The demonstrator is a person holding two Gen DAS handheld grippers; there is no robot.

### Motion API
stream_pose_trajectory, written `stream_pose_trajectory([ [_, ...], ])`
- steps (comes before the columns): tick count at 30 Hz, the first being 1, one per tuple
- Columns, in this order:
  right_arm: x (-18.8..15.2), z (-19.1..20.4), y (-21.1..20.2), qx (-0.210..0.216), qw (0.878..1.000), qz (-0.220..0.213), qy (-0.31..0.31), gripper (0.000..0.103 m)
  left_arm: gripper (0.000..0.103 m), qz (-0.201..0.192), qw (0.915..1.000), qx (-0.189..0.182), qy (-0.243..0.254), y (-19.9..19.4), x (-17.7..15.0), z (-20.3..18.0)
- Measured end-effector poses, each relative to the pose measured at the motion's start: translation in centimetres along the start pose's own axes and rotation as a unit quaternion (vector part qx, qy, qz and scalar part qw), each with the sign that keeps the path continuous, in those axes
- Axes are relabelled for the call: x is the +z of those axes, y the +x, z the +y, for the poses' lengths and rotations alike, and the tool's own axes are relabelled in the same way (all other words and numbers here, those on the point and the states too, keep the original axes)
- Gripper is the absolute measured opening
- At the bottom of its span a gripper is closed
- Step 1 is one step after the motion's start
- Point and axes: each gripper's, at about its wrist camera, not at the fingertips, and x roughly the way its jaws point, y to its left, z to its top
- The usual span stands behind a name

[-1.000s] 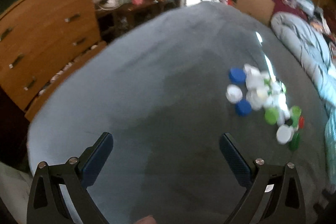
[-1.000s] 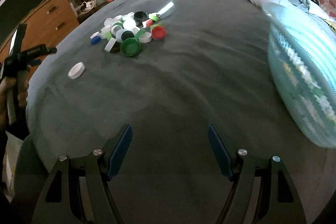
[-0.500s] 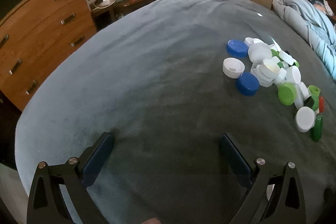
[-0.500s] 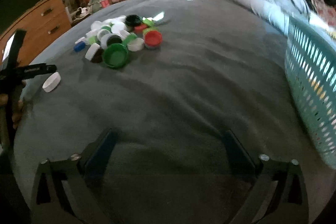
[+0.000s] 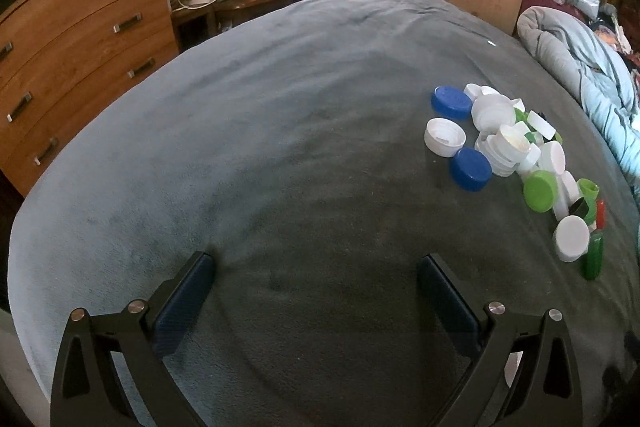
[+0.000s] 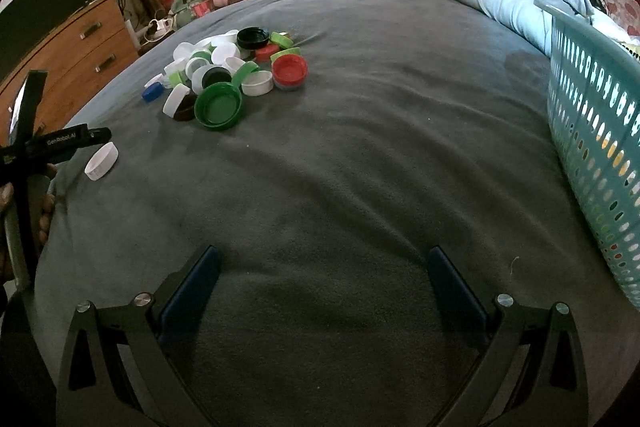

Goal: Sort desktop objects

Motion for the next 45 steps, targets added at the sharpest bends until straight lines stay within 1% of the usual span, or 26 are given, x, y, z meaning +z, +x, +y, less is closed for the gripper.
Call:
stream_pose_trajectory([
  [45, -0.09, -0.11, 0.03, 0.005, 1.0, -0.003, 0.002, 0.103, 0.103, -0.005, 0.9999, -0.008, -0.006, 0.08, -0.16, 0.39],
])
